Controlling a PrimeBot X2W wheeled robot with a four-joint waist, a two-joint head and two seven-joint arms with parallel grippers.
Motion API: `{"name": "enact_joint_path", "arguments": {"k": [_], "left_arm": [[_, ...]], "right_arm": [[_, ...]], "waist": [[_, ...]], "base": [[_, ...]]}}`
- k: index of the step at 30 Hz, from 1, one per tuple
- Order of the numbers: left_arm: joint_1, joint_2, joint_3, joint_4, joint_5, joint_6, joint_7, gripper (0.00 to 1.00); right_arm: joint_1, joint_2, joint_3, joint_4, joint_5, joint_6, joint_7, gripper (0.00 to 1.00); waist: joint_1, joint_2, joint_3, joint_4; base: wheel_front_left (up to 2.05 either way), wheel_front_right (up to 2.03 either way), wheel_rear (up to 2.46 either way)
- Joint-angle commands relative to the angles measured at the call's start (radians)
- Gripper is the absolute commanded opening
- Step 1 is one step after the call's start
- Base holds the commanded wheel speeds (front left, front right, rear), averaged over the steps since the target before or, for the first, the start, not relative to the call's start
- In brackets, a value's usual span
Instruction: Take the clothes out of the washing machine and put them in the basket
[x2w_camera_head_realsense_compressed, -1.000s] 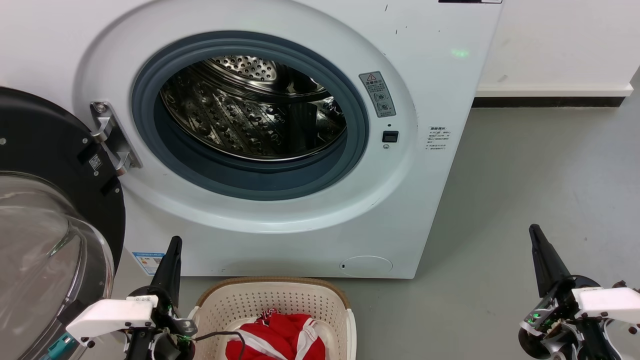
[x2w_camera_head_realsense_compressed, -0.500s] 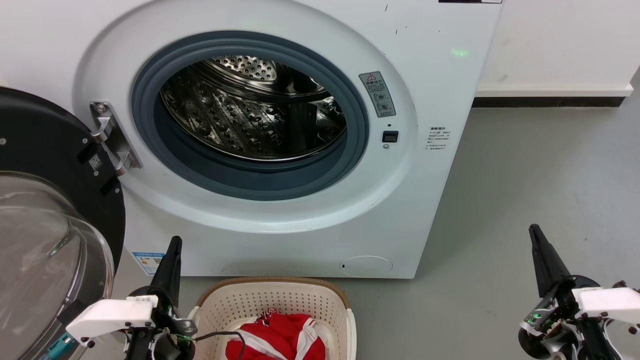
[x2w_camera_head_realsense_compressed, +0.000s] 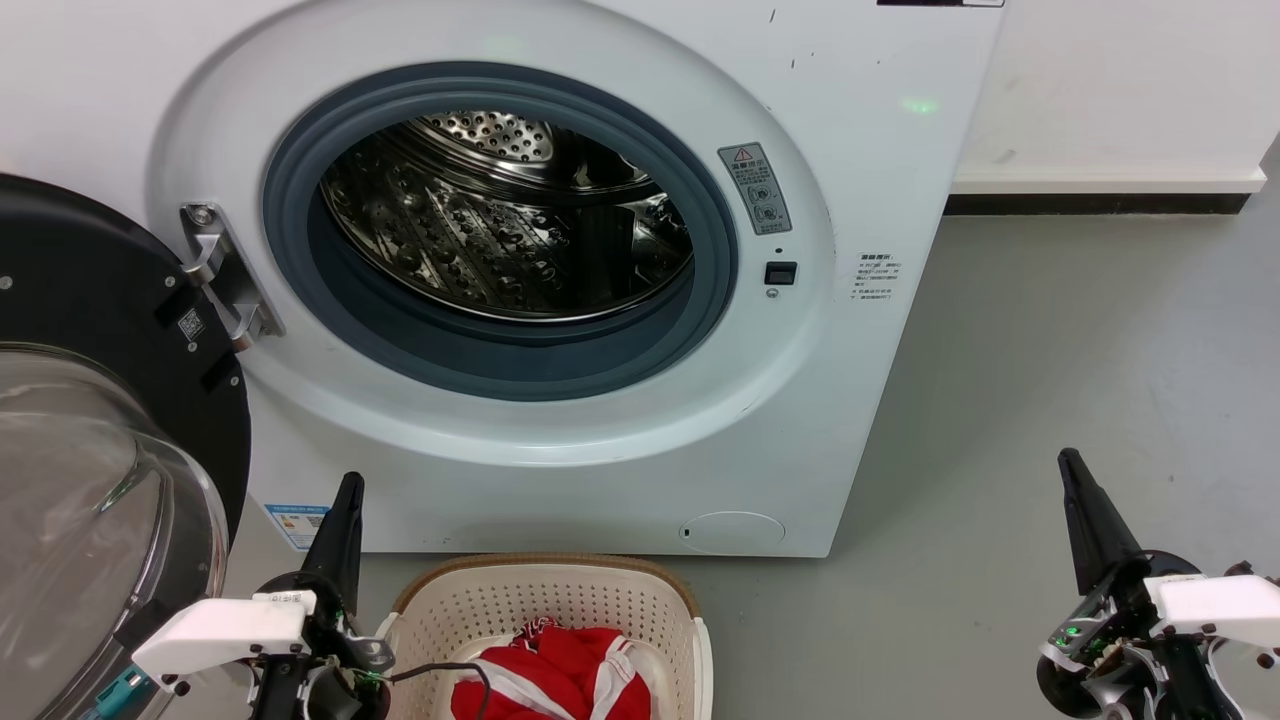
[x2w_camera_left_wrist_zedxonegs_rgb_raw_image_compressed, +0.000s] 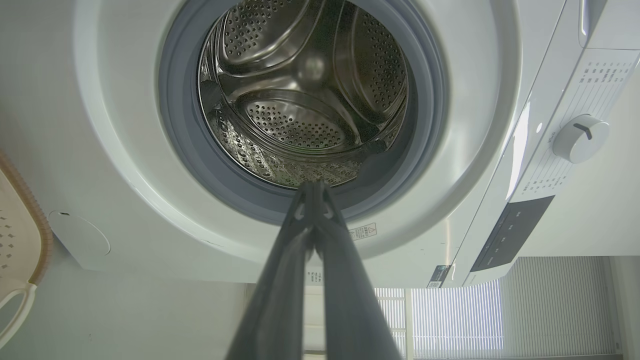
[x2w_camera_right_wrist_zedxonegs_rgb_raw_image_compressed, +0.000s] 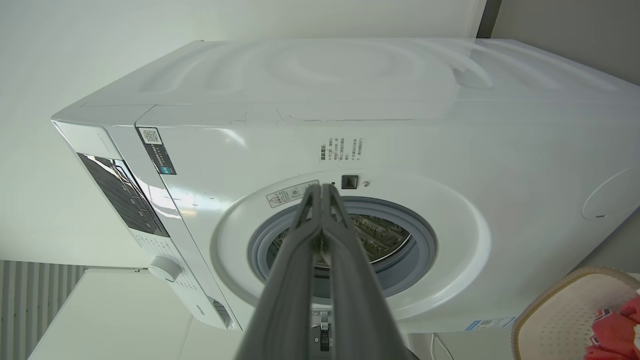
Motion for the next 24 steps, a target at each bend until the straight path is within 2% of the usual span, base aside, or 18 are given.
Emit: {"name": "enact_joint_path", "arguments": {"k": [1,24], "left_arm": [[-0.006,-0.001,0.003,0.0,-0.002,-0.002,0.002,0.0],[-0.006,-0.001,0.003,0.0,-0.002,-0.002,0.002,0.0]], "right_arm": [[-0.012,0.004,-0.001,0.002,-0.004,0.0,0.003,0.0],[-0.012,0.005,-0.003,0.002,-0.006,0.0,0.004,0.0]], "waist": [[0.0,0.0,0.0,0.0],[0.0,0.0,0.0,0.0]], "base": [[0.0,0.0,0.0],[0.0,0.0,0.0]]}}
